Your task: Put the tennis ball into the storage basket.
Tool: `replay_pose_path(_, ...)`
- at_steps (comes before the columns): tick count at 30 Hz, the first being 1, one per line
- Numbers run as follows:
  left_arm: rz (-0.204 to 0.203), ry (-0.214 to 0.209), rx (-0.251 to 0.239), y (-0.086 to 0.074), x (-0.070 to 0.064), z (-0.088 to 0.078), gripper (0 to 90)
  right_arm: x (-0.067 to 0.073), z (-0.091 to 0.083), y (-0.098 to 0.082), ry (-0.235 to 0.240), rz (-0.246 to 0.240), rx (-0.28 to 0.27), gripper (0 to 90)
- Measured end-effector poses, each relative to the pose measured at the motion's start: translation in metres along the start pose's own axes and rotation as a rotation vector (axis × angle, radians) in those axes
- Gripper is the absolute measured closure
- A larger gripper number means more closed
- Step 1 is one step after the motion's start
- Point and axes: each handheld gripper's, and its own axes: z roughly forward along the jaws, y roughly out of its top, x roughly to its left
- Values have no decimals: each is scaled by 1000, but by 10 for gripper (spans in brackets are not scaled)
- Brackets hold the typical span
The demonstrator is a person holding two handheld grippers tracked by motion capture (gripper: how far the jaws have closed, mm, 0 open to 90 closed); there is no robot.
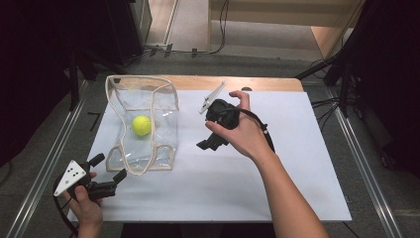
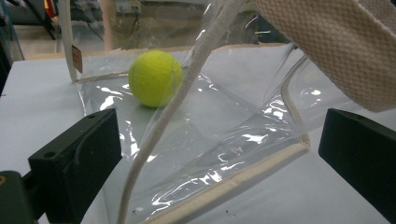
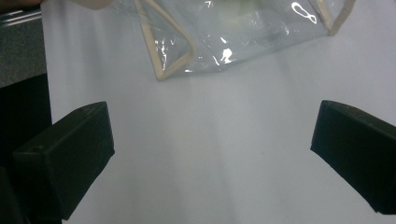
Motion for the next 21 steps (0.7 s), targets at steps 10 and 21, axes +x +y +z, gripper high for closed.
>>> replay_pose_path(10, 0, -2, 1, 0, 0, 0, 0, 0, 1, -25, -6, 33, -8, 0)
replay_pose_path(21, 0, 0, 1, 0, 0, 0, 0, -2, 2, -58, -4, 74, -36, 0)
